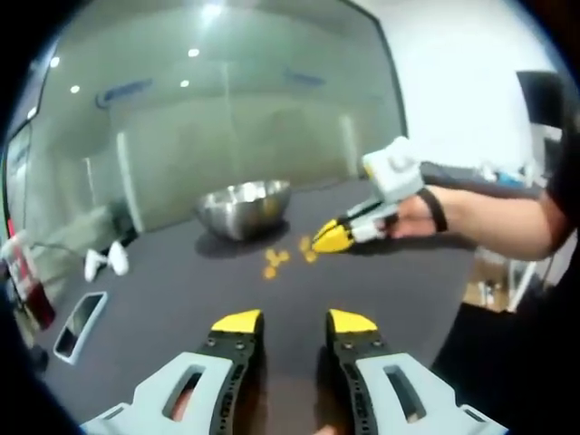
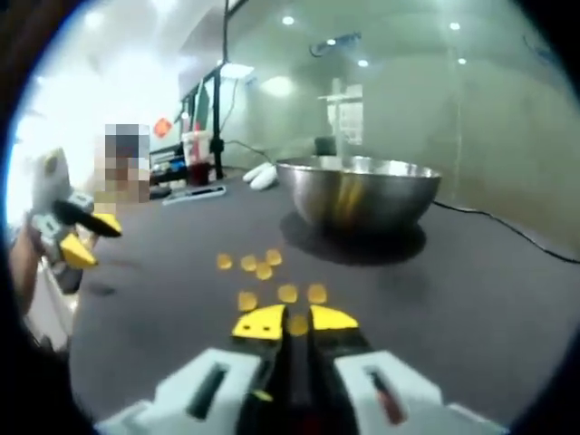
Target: Pick up the QQ candy scattered on the table and place it into the stainless steel bowl on the table
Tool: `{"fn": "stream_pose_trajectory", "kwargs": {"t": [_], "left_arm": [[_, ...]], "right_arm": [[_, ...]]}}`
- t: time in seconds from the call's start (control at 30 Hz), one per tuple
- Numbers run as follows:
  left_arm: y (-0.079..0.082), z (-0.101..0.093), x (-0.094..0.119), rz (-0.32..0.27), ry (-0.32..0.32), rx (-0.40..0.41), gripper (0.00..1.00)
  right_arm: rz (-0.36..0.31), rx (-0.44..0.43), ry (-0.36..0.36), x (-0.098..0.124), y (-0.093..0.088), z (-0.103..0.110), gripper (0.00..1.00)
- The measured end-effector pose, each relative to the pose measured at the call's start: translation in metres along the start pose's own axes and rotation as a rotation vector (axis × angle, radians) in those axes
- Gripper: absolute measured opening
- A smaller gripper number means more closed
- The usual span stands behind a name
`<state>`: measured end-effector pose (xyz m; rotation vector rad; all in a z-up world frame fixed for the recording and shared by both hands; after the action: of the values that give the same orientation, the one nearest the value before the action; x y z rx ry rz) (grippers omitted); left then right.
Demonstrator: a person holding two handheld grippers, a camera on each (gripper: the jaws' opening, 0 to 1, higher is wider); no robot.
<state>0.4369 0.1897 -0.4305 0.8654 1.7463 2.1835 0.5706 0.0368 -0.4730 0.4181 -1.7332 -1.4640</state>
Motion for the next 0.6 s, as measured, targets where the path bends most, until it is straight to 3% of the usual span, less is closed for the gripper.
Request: {"fn": "stream_pose_trajectory", "kwargs": {"t": [0.23,0.53,0.6], "left_arm": [[0.007,-0.007,0.0,-0.014,0.005,-0.002,0.29],[0.01,-0.015,-0.003,-0.005,-0.014,-0.027,0.29],[0.01,-0.012,-0.004,-0.006,-0.02,-0.031,0.29]], "right_arm": [[-0.031,-0.016,-0.011,0.009,0.006,0.002,0.09],[-0.126,-0.044,-0.07,0.053,0.033,-0.001,0.09],[-0.19,-0.039,-0.127,0.064,0.045,-0.011,0.09]]}}
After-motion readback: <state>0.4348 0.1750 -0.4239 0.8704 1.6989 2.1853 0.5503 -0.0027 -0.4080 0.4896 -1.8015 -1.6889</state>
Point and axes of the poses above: the point that each gripper's makers call its tool centre point, and the gripper's own axes: x roughly backward along the fingers, z roughly to its left, y roughly out of its top, the point moved 2 cm from there along x, roughly backward along the fingers, and after that the axes turned 2 degrees about y, right-handed, at the moved point
